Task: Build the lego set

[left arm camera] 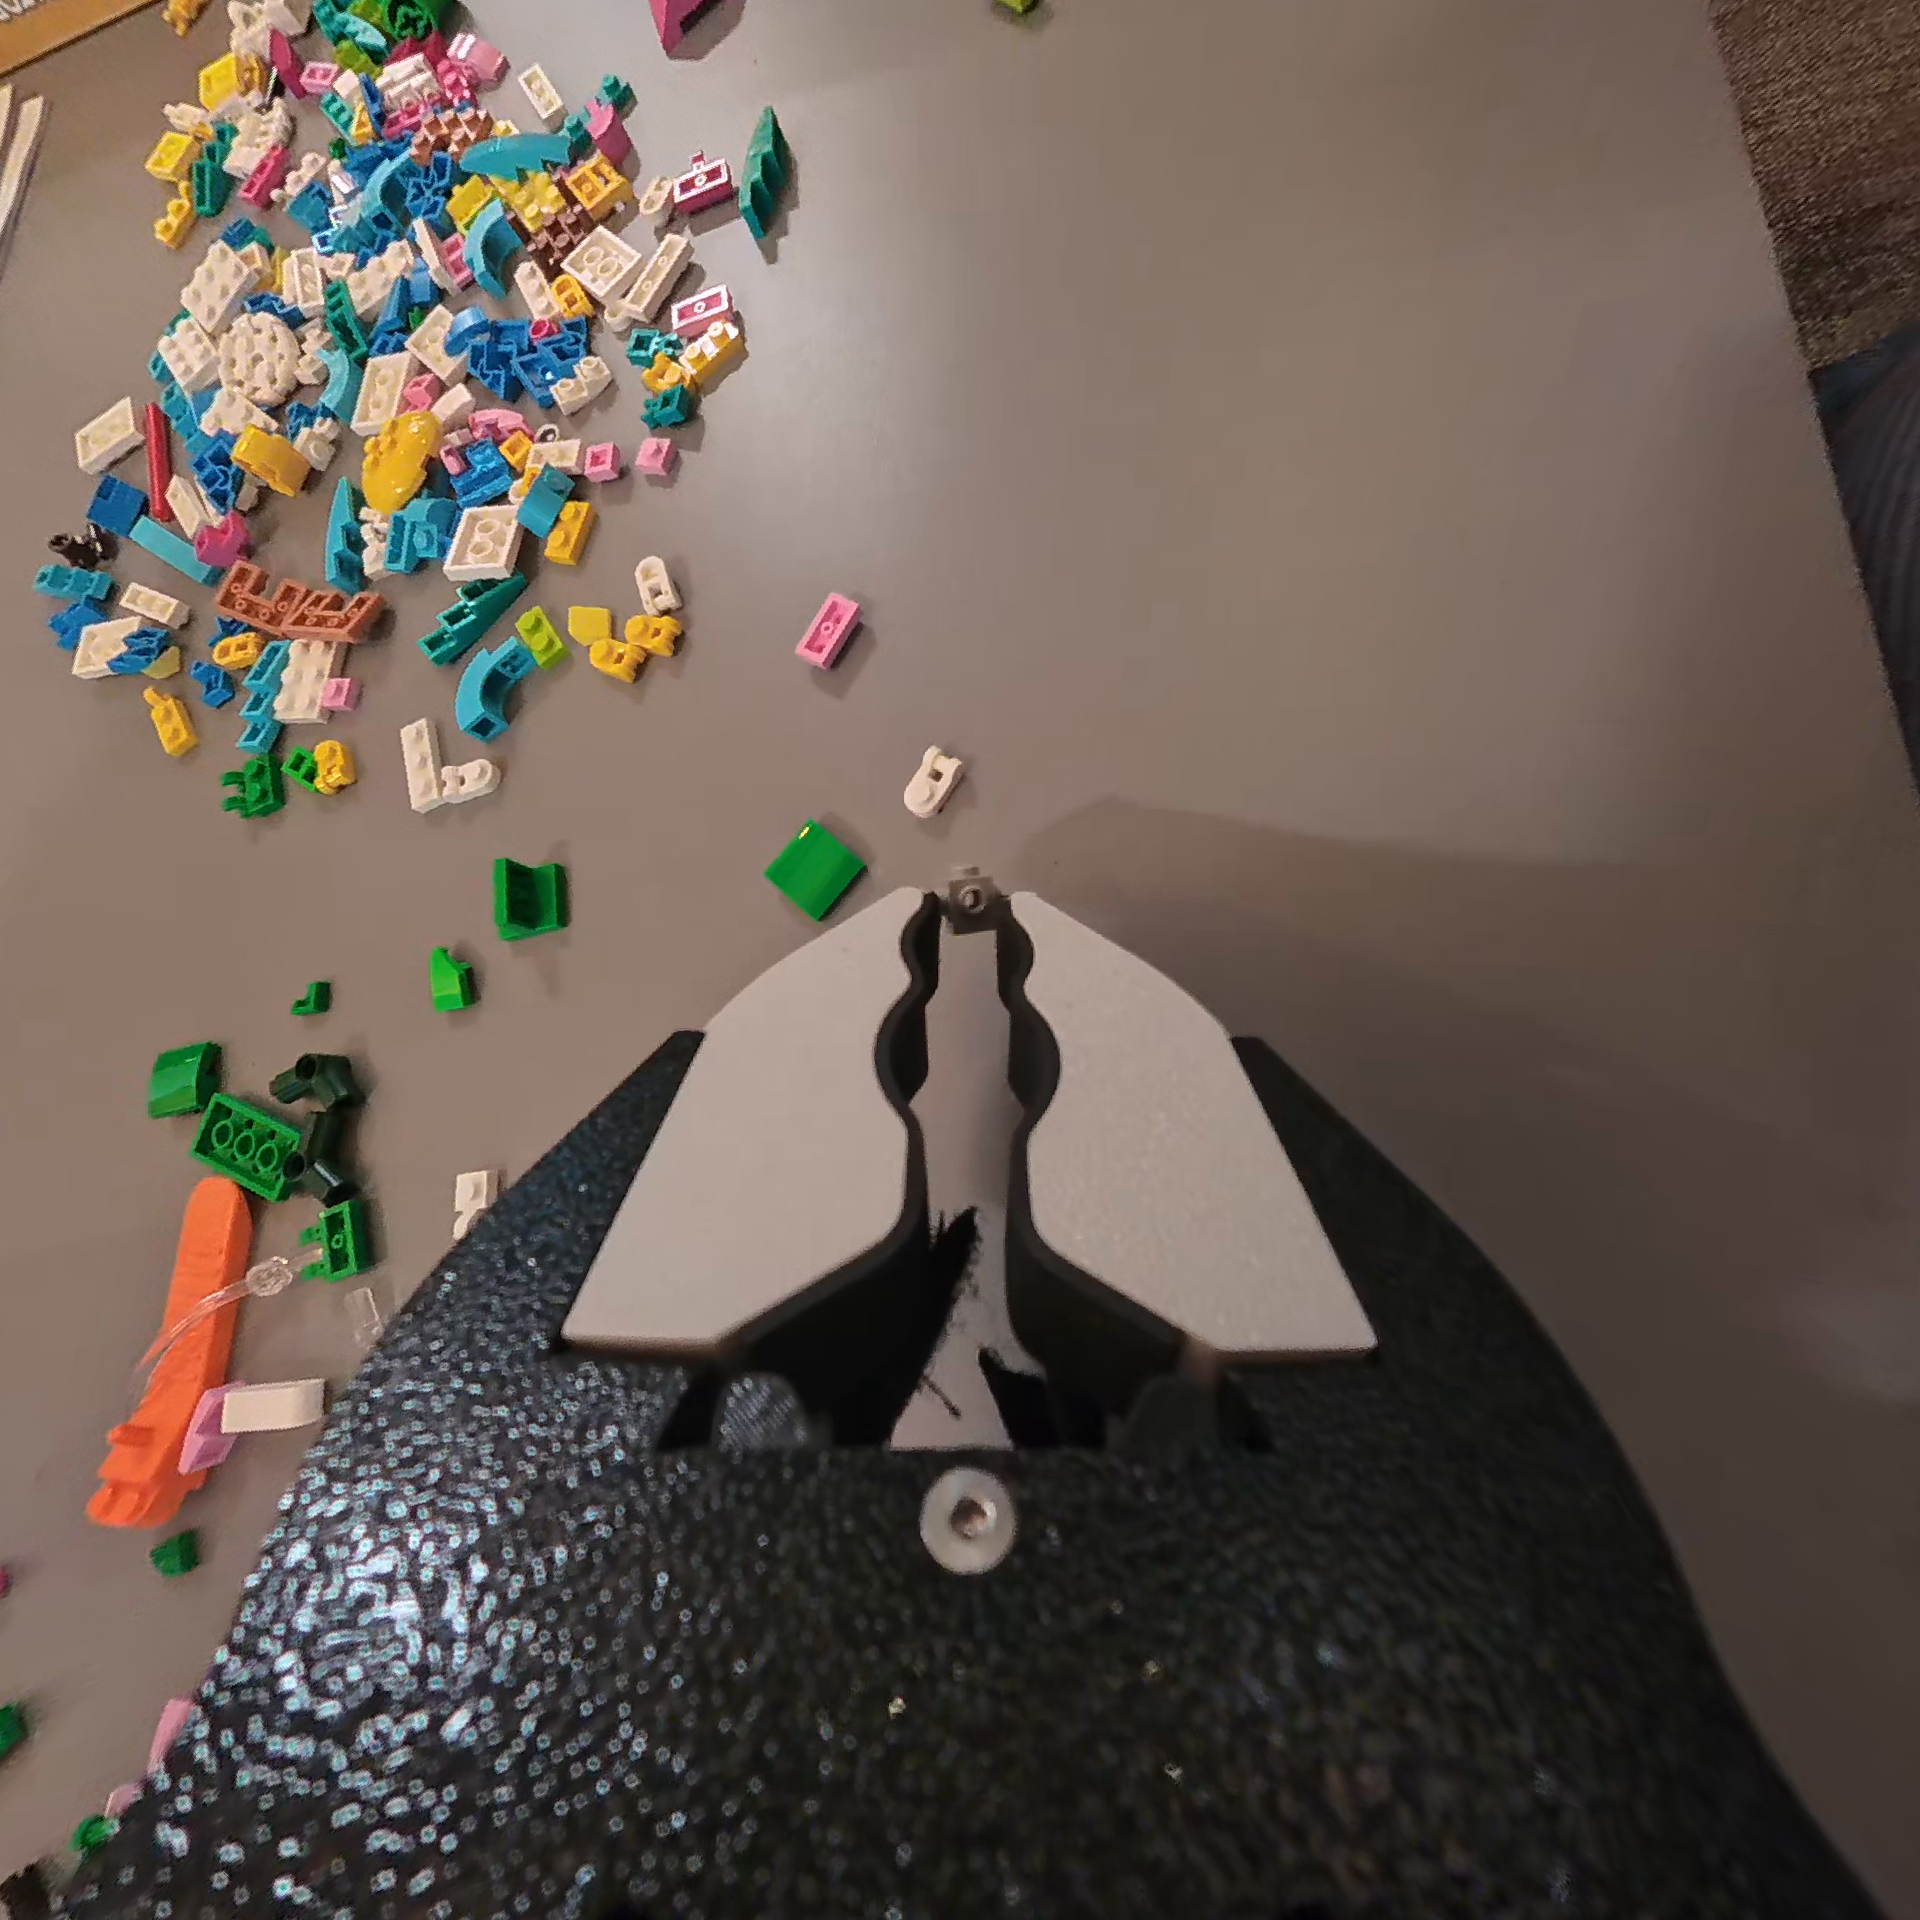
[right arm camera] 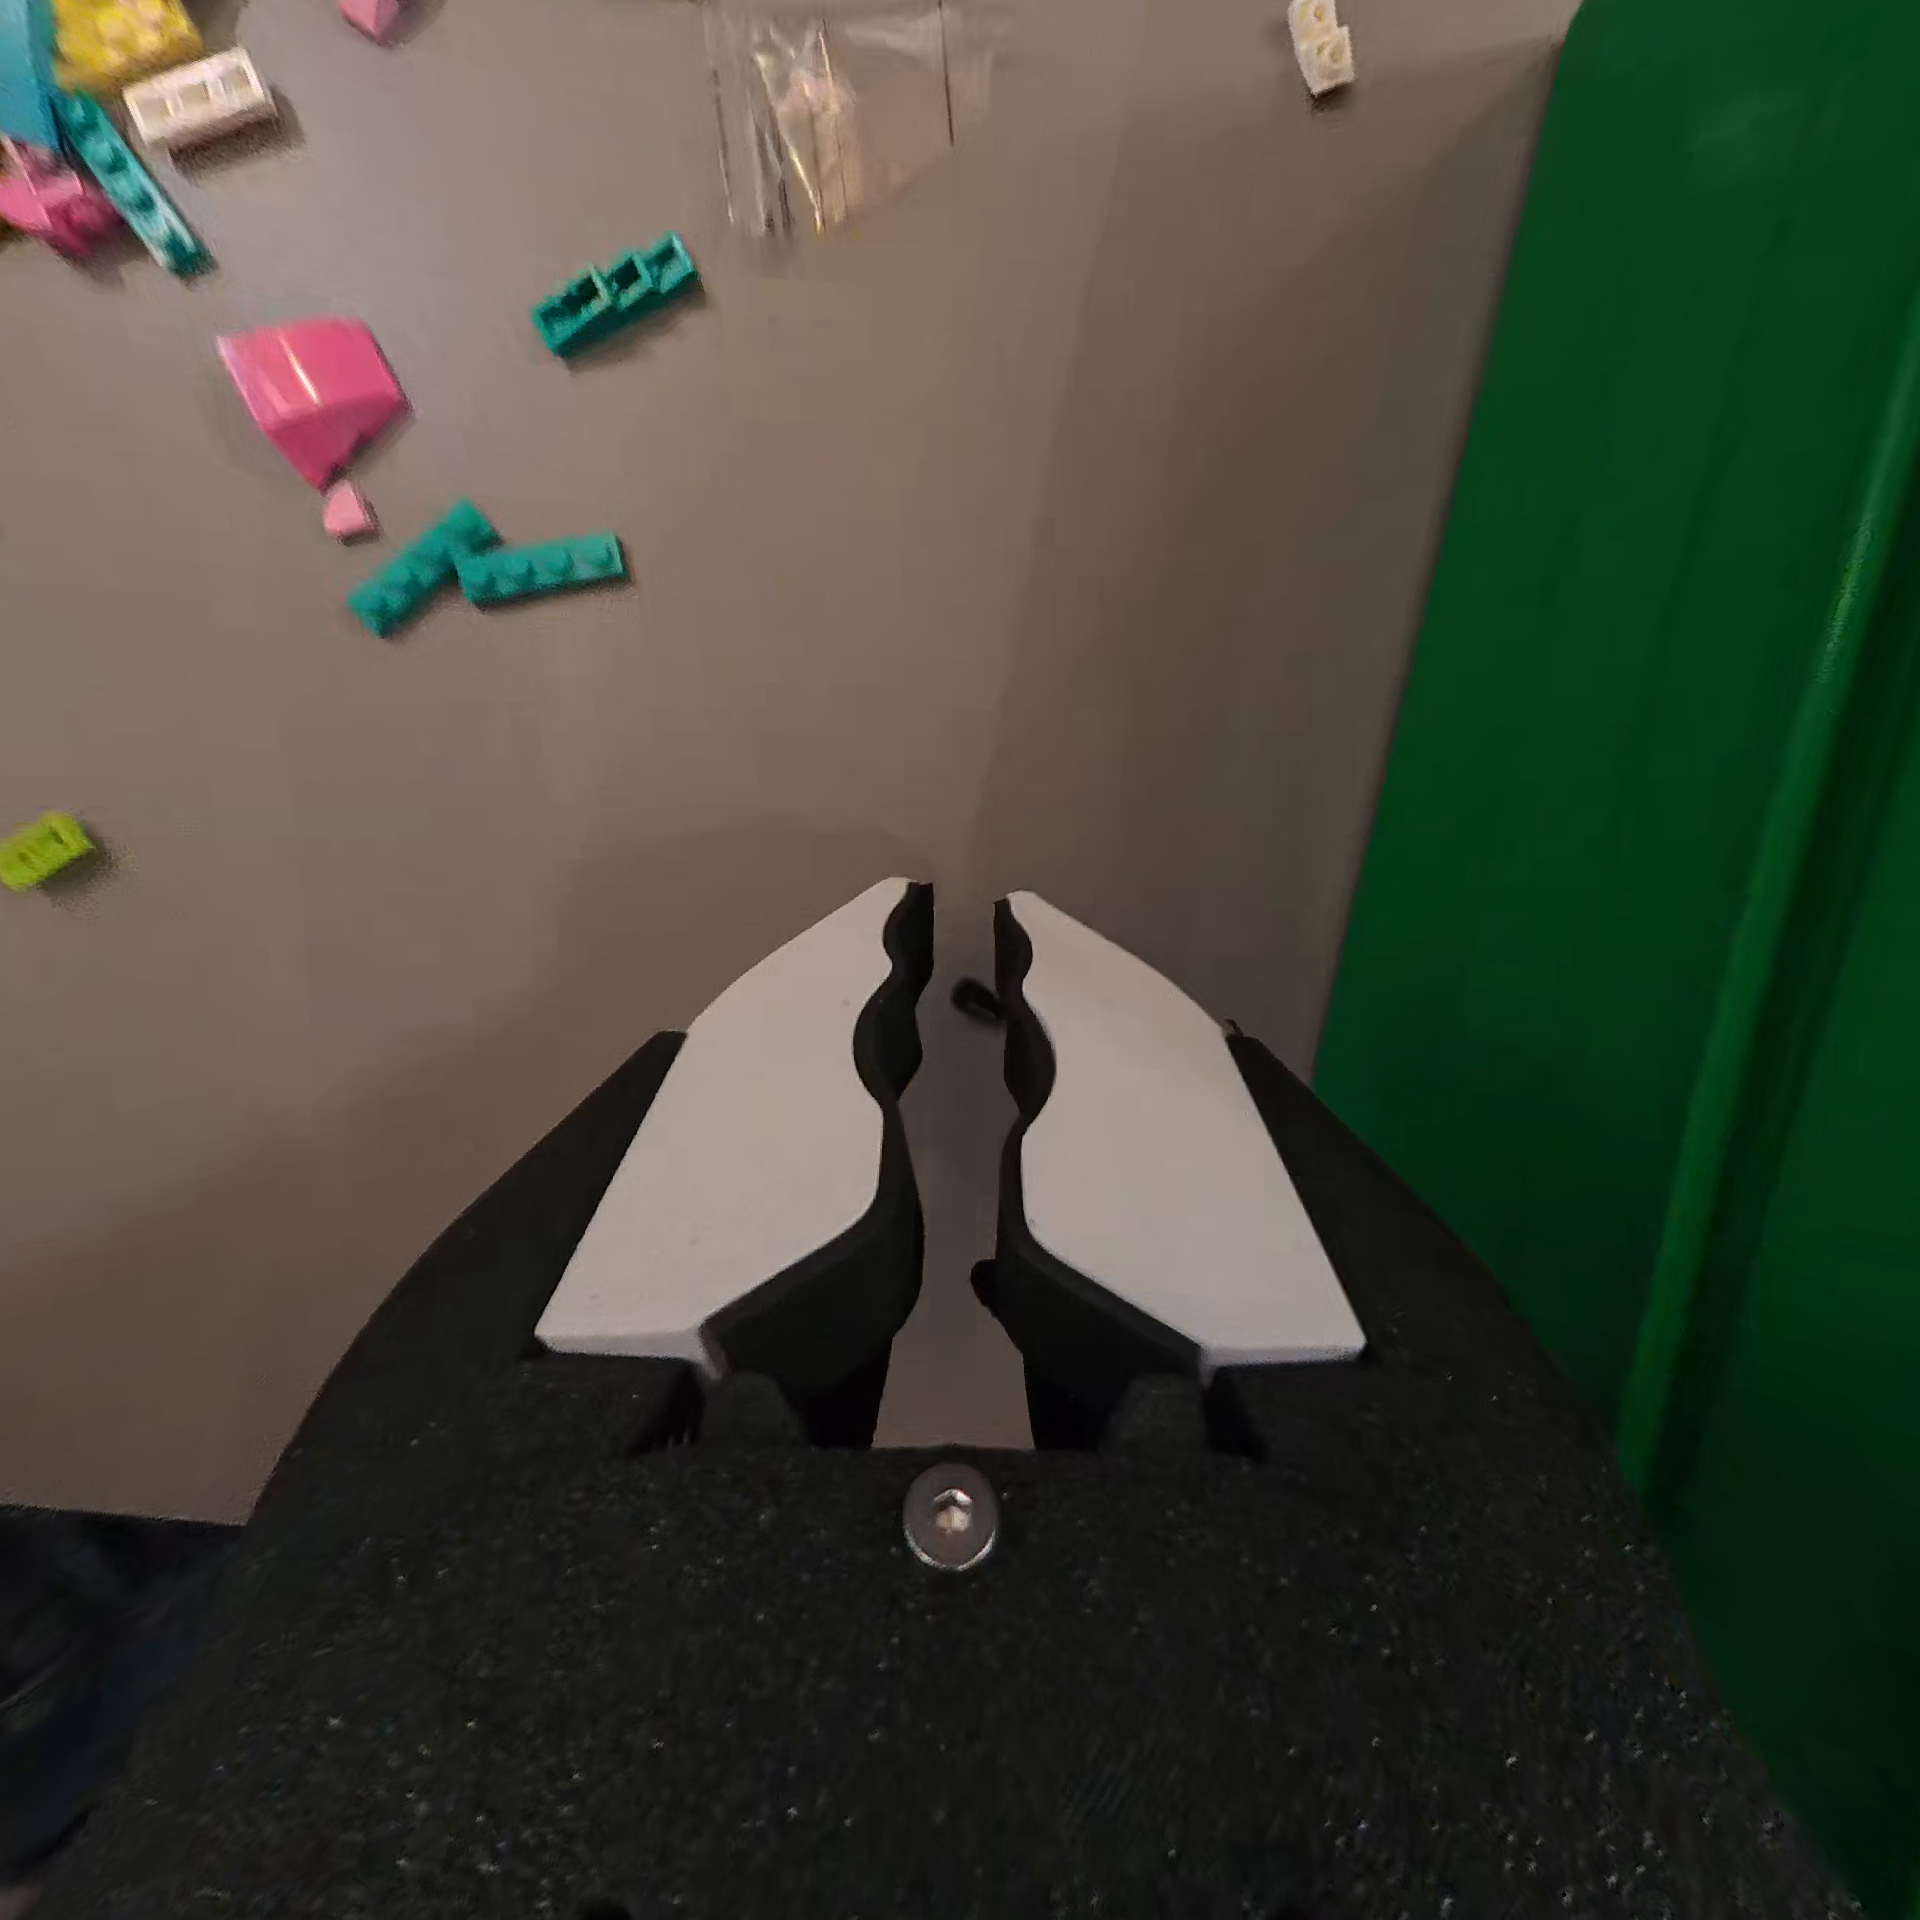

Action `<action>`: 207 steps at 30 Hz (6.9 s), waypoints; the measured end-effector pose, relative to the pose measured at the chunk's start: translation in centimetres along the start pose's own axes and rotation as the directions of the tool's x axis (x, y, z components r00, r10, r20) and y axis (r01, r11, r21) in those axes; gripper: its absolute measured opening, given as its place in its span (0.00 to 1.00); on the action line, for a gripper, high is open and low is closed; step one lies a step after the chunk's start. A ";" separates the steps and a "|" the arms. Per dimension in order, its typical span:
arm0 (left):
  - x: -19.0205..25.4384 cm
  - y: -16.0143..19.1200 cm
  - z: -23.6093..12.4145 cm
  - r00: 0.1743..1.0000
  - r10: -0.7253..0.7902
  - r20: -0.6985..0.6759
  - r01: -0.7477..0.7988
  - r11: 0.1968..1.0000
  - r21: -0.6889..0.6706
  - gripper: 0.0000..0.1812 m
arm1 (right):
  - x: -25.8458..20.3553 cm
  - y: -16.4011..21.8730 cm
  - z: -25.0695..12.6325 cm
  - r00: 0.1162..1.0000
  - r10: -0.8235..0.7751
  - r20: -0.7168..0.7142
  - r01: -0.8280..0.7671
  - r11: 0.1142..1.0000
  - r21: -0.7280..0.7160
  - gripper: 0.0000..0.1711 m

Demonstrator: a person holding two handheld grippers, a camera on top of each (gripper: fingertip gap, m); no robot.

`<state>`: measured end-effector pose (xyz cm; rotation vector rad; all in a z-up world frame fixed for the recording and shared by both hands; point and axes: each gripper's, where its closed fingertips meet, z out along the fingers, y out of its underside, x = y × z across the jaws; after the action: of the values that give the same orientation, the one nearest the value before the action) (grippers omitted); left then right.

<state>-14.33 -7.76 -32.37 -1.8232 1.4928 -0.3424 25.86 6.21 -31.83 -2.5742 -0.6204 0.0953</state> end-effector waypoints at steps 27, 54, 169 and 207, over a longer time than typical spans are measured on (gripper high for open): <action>0.6 0.1 0.6 1.000 0.007 -0.031 -0.008 1.000 -0.012 0.05 | 1.6 4.2 0.6 0.542 -0.826 0.156 0.803 0.454 -0.387 0.09; 0.3 0.0 0.1 1.000 0.023 -0.003 -0.023 1.000 0.000 0.05 | -12.5 -2.3 0.4 0.329 -0.940 0.086 0.944 0.330 -0.003 0.02; -4.7 2.6 0.1 0.939 -0.012 0.345 0.004 1.000 0.024 0.06 | -39.9 -8.4 5.3 0.243 -0.897 0.369 0.689 0.428 0.584 0.09; -3.5 3.0 0.2 0.961 0.033 0.275 -0.015 0.998 -0.067 0.06 | -42.8 -8.3 4.1 -0.129 -0.902 -0.412 0.822 -0.330 0.465 0.03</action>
<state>-17.34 -4.61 -33.70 -1.8163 1.3421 -0.0243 -16.55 -4.59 -33.42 -0.7185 -2.0708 -0.0750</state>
